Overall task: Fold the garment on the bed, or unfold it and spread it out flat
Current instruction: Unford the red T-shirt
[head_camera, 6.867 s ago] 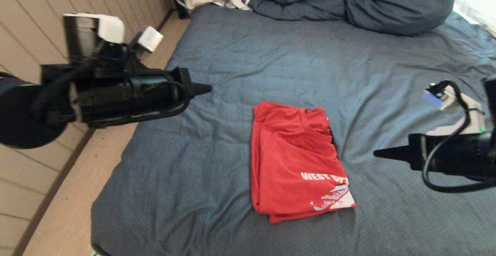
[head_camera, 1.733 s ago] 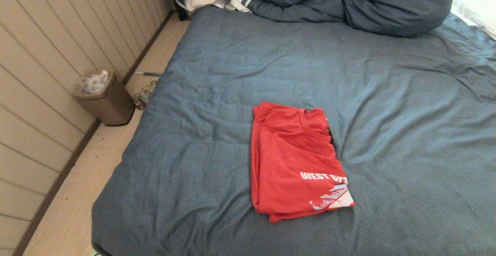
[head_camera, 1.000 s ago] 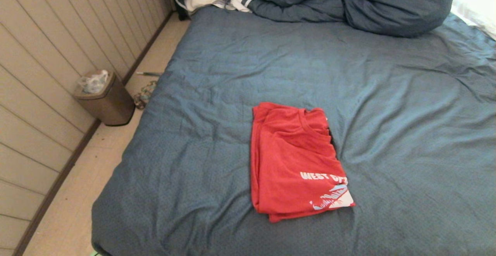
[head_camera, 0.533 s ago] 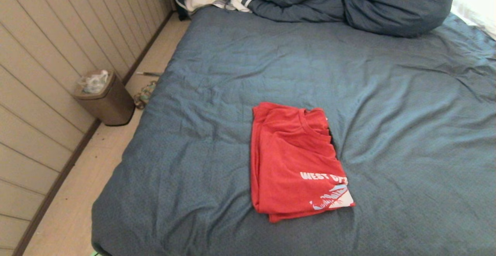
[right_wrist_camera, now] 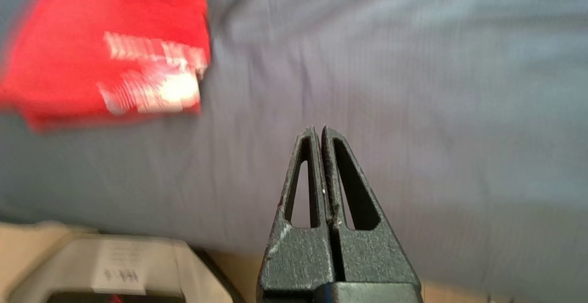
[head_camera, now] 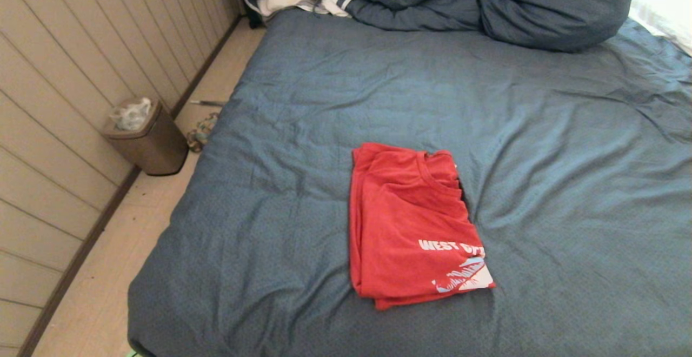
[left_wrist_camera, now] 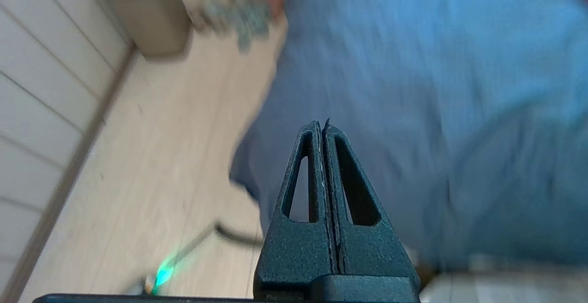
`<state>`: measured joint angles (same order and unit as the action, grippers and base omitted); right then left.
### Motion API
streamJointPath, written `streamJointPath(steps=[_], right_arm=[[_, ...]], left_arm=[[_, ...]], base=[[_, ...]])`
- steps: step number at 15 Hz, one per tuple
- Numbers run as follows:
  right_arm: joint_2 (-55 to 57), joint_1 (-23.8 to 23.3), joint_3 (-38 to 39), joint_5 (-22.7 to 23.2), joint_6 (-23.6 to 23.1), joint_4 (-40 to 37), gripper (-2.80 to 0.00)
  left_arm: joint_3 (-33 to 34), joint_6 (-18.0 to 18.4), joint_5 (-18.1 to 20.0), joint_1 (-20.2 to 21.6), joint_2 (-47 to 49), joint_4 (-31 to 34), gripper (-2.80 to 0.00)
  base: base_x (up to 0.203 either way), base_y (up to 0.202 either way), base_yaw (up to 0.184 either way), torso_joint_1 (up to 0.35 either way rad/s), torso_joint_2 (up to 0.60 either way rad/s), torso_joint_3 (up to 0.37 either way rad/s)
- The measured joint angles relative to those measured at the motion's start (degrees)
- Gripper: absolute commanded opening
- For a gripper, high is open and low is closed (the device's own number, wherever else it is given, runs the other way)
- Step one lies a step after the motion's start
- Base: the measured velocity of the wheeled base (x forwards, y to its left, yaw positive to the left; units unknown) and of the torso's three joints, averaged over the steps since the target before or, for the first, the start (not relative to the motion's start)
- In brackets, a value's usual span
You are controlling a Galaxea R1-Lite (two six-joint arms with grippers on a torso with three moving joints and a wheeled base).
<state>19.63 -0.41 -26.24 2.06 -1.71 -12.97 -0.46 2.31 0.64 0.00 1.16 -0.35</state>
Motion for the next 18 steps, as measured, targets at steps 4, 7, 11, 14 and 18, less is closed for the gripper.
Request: streamJointPath(steps=[4,7,11,14,18], right_arm=[[20.5,0.9,-17.2,1.5,2.1,-0.8,-2.80],[36.6,6.0,-30.3,1.5,6.2,-4.3,-2.80],[54.9,17.2,-45.2,1.1,11.5,-14.8,-2.80],[65.9,26.6,-52.0,-0.7,13.5,-19.5,-2.80],[76.7,38.7,-58.7,-9.5,12.8,-20.6,-2.80]], left_arm=[[-14.2,0.5,0.8,0.0,12.1,2.7,-2.80],[-29.7,-0.4,2.2,-0.6,29.5,3.8,-2.80],[-46.3,-10.1,4.1,-8.3,52.0,9.8,-2.80],[-51.7,-20.0,8.3,-17.9,64.6,12.9,-2.80],[-50.3,-30.1,16.8,-20.6,74.0,7.1,-2.80]], base=[[0.000,0.000,0.000,0.000,0.00,0.000],[0.000,0.000,0.000,0.000,0.00,0.000],[0.000,0.000,0.000,0.000,0.00,0.000],[0.000,0.000,0.000,0.000,0.00,0.000],[0.000,0.000,0.000,0.000,0.00,0.000]])
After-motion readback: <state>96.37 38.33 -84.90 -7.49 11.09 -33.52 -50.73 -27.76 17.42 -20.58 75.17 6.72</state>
